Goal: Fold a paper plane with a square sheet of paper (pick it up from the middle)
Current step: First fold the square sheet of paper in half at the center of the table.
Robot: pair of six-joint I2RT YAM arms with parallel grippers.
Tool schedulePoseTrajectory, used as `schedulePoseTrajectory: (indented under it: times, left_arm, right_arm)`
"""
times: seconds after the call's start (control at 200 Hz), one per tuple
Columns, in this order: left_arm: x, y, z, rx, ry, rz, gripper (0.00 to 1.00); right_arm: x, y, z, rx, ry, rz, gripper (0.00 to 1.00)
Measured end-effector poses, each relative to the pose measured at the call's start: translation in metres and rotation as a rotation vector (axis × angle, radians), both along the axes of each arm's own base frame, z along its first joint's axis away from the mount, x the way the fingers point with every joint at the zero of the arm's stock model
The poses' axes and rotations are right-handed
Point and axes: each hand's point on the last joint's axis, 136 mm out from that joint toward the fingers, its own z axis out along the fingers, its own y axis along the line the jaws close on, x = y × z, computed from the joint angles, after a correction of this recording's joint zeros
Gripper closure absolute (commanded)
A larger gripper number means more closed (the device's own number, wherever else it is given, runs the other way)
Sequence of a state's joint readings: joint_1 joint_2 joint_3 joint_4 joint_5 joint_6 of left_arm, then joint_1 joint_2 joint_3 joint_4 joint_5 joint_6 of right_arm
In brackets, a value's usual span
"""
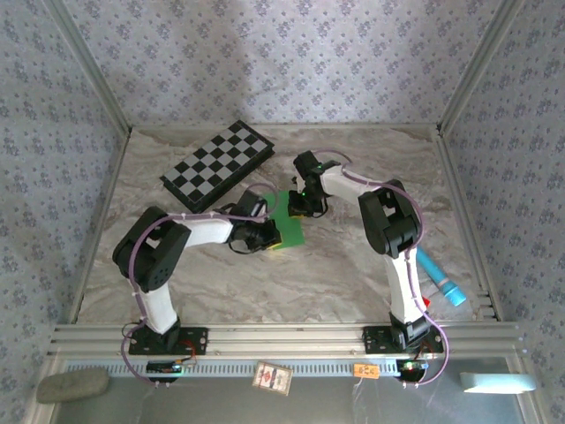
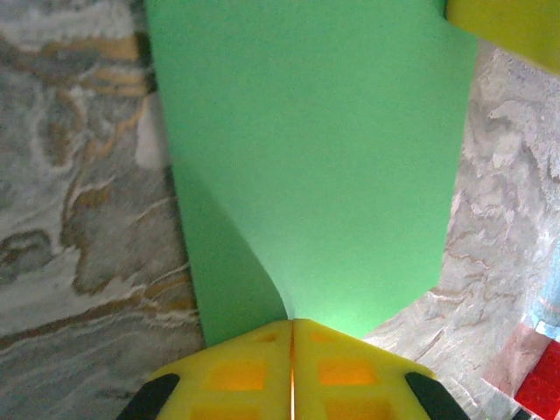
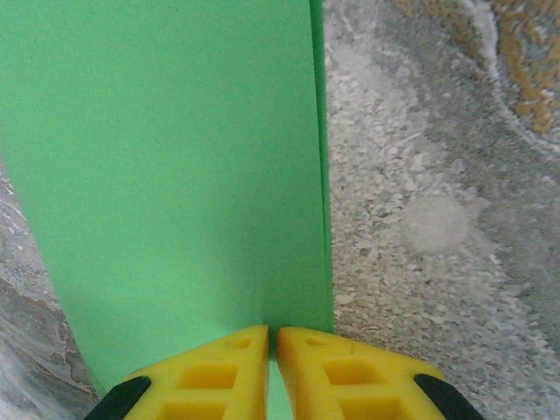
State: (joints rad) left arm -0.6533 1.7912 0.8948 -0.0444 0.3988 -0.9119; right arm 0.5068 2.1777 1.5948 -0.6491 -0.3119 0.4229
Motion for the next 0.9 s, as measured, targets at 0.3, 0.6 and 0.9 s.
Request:
schedulePoseTrajectory:
  times: [0.3,0.6,0.9]
  left_arm:
    - [-0.047,0.035,0.006,0.082,0.054,0.01,0.92]
    - [0.006,0.036,0.067,-0.014,-0.099,0.096,0.84]
    - [0.054,0.004,0.059,-0.096,-0.095,0.133,0.76]
  right_arm:
    - [-0.007,-0.007,0.001,0.008,-0.005,-0.041,0.83]
    - [-0.021,-0.015,0.01,0.013,0.023,-0.11,0.78]
    - [-0.011,-0.033,0.061,0.142,-0.088,-0.236,0.54]
